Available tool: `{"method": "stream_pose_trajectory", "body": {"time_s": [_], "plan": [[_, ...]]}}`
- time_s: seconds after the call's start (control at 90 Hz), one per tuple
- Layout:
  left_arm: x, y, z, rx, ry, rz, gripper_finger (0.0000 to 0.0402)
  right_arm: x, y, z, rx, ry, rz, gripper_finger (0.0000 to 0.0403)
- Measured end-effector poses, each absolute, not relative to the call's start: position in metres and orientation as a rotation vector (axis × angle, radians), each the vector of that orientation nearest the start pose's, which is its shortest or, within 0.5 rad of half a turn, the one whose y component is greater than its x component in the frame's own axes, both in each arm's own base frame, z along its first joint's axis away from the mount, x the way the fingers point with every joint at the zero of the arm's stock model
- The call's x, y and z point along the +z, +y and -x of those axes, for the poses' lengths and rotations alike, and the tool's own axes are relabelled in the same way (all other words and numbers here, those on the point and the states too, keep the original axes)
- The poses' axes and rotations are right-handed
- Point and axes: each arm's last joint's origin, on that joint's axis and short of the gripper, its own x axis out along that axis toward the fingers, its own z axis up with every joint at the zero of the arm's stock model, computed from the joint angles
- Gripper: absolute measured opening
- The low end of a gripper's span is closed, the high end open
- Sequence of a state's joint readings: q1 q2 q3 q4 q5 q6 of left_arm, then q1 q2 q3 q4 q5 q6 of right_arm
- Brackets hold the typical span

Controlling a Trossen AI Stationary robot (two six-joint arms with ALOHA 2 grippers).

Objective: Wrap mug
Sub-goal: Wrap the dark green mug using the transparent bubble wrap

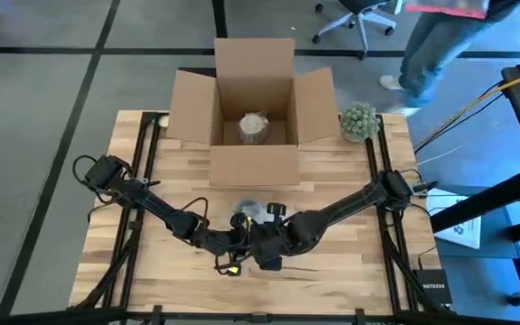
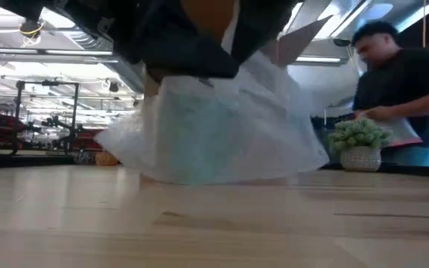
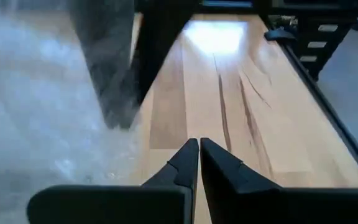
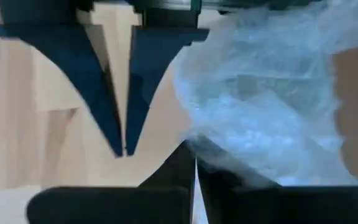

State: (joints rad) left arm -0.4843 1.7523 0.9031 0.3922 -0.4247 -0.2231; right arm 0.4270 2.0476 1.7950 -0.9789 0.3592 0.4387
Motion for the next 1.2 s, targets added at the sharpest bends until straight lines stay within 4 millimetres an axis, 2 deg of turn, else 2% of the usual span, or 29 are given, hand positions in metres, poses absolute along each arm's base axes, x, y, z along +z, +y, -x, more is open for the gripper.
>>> {"method": "stream_pose_trajectory", "body": {"time_s": [0.2, 0.356, 0.511, 0.711, 0.867, 1.2], "plan": [[0.198, -0.149, -0.311, 0.042, 0.446, -0.016, 0.0, 0.247, 0.147, -0.401, -0.266, 1.064, 0.117, 0.0001], [0.213, -0.138, -0.294, 0.111, 0.509, -0.019, 0.0, 0.247, 0.128, -0.417, -0.254, 0.982, 0.134, 0.0001], [0.217, -0.128, -0.28, 0.267, 0.57, -0.012, 0.0, 0.231, 0.102, -0.431, -0.188, 0.945, 0.08, 0.0001], [0.21, -0.123, -0.273, 0.325, 0.648, -0.022, 0.0, 0.202, 0.076, -0.431, -0.173, 0.978, 0.01, 0.0001], [0.209, -0.127, -0.27, 0.328, 0.653, 0.008, 0.0, 0.183, 0.067, -0.426, -0.135, 1.0, -0.08, 0.0001], [0.198, -0.125, -0.255, 0.433, 0.745, 0.061, 0.0, 0.181, 0.071, -0.427, -0.048, 0.99, -0.105, 0.0001]]}}
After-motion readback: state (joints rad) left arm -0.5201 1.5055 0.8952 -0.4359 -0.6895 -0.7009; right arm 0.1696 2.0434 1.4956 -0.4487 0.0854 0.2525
